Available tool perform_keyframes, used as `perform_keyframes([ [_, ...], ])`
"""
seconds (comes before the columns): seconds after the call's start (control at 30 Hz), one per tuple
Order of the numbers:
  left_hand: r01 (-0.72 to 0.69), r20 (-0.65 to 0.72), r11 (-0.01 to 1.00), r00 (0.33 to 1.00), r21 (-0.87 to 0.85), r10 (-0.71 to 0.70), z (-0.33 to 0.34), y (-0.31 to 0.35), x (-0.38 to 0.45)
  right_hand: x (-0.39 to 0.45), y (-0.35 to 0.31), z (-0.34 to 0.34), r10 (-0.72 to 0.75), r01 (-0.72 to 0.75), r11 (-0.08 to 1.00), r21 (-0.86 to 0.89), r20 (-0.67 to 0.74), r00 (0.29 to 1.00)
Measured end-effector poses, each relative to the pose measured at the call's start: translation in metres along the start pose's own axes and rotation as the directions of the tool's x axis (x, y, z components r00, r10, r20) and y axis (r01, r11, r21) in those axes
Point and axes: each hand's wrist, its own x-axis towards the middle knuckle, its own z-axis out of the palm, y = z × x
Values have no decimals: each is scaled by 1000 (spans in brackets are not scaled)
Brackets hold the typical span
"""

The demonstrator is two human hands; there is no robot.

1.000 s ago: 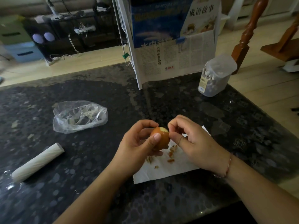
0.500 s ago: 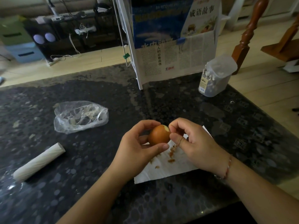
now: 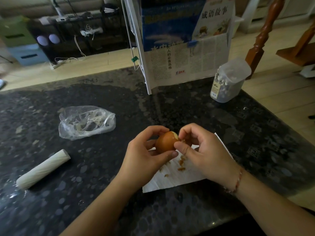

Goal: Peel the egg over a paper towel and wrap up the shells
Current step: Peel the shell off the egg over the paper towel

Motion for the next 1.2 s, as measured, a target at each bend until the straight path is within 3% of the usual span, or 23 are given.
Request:
perform_keyframes([
  [0.27, 15, 6, 999, 1000, 43, -15, 3, -3, -2, 2, 2, -5, 63, -62, 998, -17, 79, 995],
  [0.5, 49, 32, 993, 998, 103, -53, 0, -4, -5, -1, -1, -17, -8, 11, 1000, -13, 191, 982],
  [0.67, 150, 88, 978, 986, -144, -139, -7, -7, -7, -2, 3, -27, -8, 74, 972, -221, 285, 958],
  [0.9, 205, 130, 932, 976, -298, -173, -11, -15, -6, -4, 6, -21, -34, 213, 893, -397, 413, 910],
  [1.03, 212, 128, 898, 976, -387, -175, -9, -13, -5, -5, 4, -21, -46, 224, 851, -476, 357, 933],
  [1.13, 220, 120, 912, 974, -347, -190, -8, -8, -4, -6, -1, -21, -184, 237, 876, -421, 161, 970],
  [1.2, 216, 113, 936, 975, -279, -192, -6, -5, -4, -5, -5, -20, -306, 296, 888, -351, 27, 952],
])
